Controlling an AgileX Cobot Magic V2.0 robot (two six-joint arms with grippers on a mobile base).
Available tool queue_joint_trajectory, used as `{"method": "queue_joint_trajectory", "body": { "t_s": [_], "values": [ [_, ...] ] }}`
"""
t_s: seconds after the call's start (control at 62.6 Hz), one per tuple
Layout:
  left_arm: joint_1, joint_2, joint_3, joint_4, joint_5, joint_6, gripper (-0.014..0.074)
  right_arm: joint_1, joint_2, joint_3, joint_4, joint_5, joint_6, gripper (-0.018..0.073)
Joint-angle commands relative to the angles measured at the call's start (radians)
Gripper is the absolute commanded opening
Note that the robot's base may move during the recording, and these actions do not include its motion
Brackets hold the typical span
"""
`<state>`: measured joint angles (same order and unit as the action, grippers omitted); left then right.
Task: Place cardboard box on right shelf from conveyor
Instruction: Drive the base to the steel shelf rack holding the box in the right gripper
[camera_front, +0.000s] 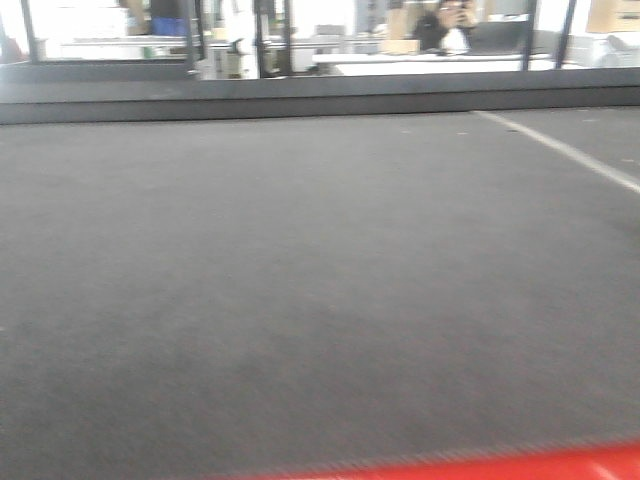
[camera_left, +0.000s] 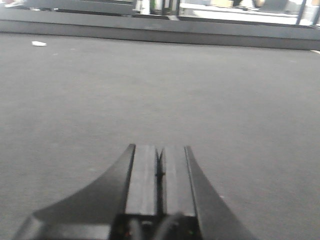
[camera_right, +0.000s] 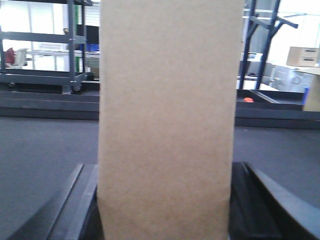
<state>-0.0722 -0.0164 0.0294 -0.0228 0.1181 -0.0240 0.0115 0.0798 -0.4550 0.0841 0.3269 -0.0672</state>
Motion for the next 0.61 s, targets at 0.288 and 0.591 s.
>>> {"method": "queue_joint_trajectory", "body": {
  "t_s": [0.288,0.591],
  "values": [
    [0.0,-0.008,0.01,0.001,-0.087,-0.005,-0.0116,0.001,0.013,-0.027,-0.001,-0.097,-0.008,0.0054],
    [0.0,-0.008,0.01,0.001,-0.087,-0.005,-0.0116,0.001,0.013,-0.027,-0.001,-0.097,-0.008,0.0054]
  ]
}}
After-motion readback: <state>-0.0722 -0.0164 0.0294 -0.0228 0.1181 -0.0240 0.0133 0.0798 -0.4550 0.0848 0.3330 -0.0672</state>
